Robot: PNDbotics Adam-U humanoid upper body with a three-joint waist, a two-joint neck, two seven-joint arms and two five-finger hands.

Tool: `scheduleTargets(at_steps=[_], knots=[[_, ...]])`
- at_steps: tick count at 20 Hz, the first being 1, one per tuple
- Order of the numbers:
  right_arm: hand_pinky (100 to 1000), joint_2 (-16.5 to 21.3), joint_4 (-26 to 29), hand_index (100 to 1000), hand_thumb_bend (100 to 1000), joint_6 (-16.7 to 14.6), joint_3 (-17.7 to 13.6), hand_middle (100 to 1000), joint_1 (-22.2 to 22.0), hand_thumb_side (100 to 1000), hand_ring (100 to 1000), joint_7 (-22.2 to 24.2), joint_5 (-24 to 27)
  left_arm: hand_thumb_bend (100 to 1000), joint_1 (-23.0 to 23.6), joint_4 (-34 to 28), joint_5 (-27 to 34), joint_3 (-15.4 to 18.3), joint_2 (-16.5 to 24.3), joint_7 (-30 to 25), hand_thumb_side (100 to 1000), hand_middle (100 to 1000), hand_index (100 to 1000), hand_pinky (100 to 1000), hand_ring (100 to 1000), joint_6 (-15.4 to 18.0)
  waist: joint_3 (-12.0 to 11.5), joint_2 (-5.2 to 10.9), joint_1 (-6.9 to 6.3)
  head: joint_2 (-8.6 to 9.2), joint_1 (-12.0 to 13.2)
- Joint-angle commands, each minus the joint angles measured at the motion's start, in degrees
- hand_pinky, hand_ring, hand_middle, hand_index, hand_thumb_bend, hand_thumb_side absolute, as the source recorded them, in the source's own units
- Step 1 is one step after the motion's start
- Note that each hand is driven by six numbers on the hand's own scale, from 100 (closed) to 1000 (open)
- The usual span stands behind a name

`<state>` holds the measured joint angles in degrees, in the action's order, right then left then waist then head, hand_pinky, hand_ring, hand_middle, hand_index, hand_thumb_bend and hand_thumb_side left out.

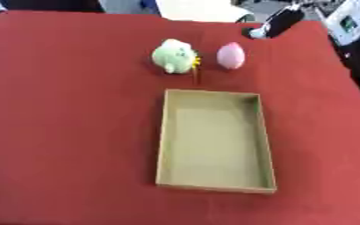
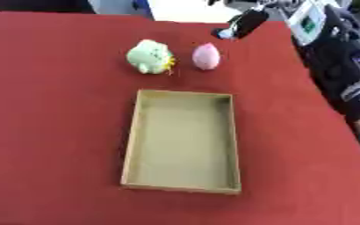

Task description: Pick up objects on the table and place them in the box.

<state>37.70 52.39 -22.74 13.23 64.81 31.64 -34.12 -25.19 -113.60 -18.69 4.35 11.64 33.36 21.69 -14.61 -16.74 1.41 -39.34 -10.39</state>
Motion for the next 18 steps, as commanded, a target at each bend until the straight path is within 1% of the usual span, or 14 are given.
scheduleTargets(at_steps=[1, 8, 18], knots=[[851, 2.1, 1.4, 953, 272, 0.1, -0.4, 825, 1.0, 306, 919, 0.1, 0.6, 284, -0.7, -1.0, 0.1, -0.2, 0.7, -0.1, 518, 605, 755, 770, 670, 0.1, -0.1, 0.92, -0.22, 0.00, -0.2], [852, 2.3, 1.6, 952, 276, 0.1, -0.2, 826, 0.6, 305, 920, 0.3, 0.9, 283, -0.8, -1.0, 0.2, -0.3, 0.7, -0.2, 518, 606, 755, 770, 670, 0.2, -0.1, 0.76, -0.30, 0.13, -0.3], [853, 3.0, 1.4, 952, 280, -0.1, -0.1, 828, 0.1, 307, 922, 0.8, 0.6, 282, -1.3, -1.0, 1.0, -0.8, 0.3, -0.7, 520, 606, 754, 771, 671, 0.4, 1.1, 0.33, -1.19, 0.91, -1.4]])
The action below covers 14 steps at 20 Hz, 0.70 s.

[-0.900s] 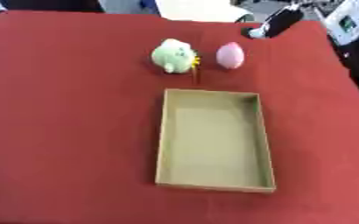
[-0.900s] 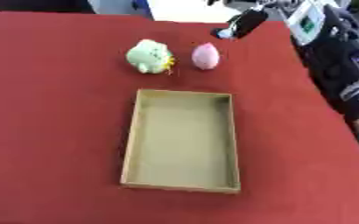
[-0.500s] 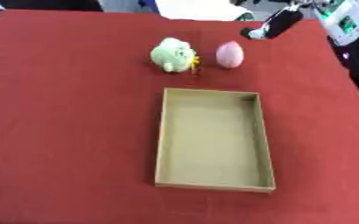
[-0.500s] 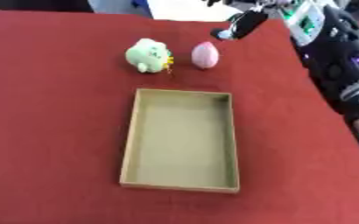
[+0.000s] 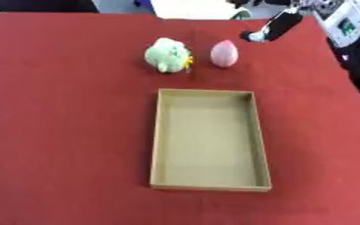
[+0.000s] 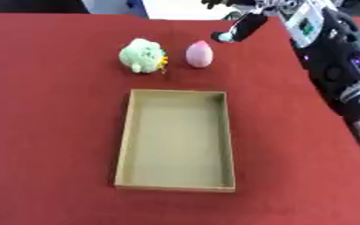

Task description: Pick up objects on the table and place them in the box.

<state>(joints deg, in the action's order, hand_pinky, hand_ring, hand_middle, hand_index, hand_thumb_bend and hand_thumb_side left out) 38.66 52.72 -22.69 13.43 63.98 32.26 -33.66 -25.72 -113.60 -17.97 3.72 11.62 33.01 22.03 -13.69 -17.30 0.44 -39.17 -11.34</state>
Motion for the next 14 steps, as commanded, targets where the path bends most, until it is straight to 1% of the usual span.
scheduleTargets(at_steps=[1, 7, 14], knots=[[854, 2.1, 1.1, 952, 281, -0.2, -0.3, 829, 0.9, 307, 922, 0.2, 0.1, 282, -0.8, -1.0, 0.4, -0.2, 0.3, -0.4, 520, 607, 754, 771, 671, 0.1, 0.3, 0.83, -0.26, 0.83, -0.6], [854, 2.4, 0.9, 952, 283, -0.2, -0.3, 829, 0.1, 306, 922, 0.4, 0.2, 290, -1.6, -1.0, 1.3, -0.6, 0.8, -0.9, 508, 608, 755, 770, 673, 0.5, 0.4, 0.61, -0.50, 1.13, -1.3], [852, 3.0, 0.9, 950, 283, -0.2, -0.3, 828, -0.7, 308, 922, 0.2, 0.0, 290, -2.0, -1.0, 1.9, -0.7, 1.9, -1.3, 500, 608, 755, 769, 673, 1.1, -0.4, 0.30, -0.81, 1.11, -2.2]])
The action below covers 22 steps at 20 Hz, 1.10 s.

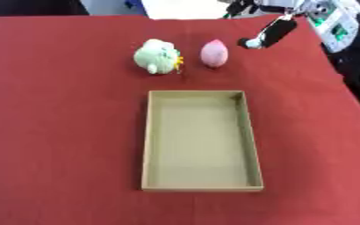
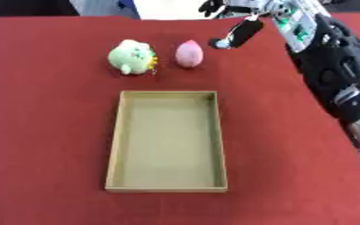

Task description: Pick up objects on the table and place them in the box.

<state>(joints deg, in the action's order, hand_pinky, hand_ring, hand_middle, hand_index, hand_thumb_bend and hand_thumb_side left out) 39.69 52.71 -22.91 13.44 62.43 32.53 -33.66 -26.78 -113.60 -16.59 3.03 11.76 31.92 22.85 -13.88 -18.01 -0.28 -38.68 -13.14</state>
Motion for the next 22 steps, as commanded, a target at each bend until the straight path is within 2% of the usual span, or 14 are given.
scheduleTargets(at_steps=[1, 22], knots=[[852, 1.9, 0.9, 950, 283, -0.1, -0.3, 828, 0.8, 309, 922, 0.0, 0.1, 291, -0.9, -1.0, 0.6, 0.0, 1.8, -0.3, 500, 608, 755, 769, 673, 0.3, -0.3, 0.98, -0.09, 0.65, -0.5], [850, 1.7, 0.8, 944, 286, 0.1, -0.6, 826, -0.3, 305, 923, 0.5, 0.1, 280, -1.5, -1.0, 1.0, 0.0, 1.4, -0.5, 509, 608, 754, 769, 672, 0.5, -2.5, 0.14, 0.52, 1.33, -1.9]])
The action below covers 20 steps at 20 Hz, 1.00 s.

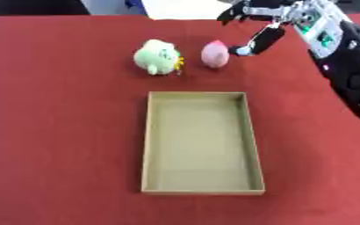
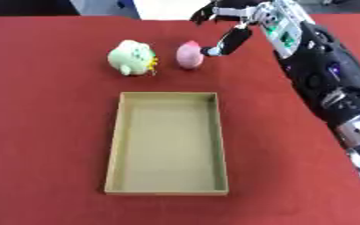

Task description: Pick up objects on the table and place them in the box.

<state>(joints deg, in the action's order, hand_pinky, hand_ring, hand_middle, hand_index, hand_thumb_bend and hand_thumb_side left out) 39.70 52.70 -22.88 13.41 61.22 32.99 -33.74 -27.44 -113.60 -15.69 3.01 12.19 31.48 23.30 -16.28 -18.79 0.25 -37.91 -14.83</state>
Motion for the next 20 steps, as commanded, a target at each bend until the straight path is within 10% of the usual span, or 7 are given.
scheduleTargets(at_steps=[1, 20], knots=[[850, 1.7, 0.9, 943, 285, 0.1, -0.6, 826, 0.9, 307, 923, 0.1, 0.2, 287, -0.9, -1.0, 0.1, 0.0, 1.0, -0.1, 504, 608, 754, 769, 672, 0.0, -0.3, 0.86, 0.03, 0.56, -0.2], [849, 2.7, 0.7, 935, 285, 0.7, -1.3, 790, -0.7, 308, 916, 0.7, -0.7, 279, -1.8, -1.0, -0.1, 0.0, 0.5, 0.1, 515, 606, 752, 770, 669, 0.0, -2.1, -0.82, 1.03, 0.76, -0.4]])
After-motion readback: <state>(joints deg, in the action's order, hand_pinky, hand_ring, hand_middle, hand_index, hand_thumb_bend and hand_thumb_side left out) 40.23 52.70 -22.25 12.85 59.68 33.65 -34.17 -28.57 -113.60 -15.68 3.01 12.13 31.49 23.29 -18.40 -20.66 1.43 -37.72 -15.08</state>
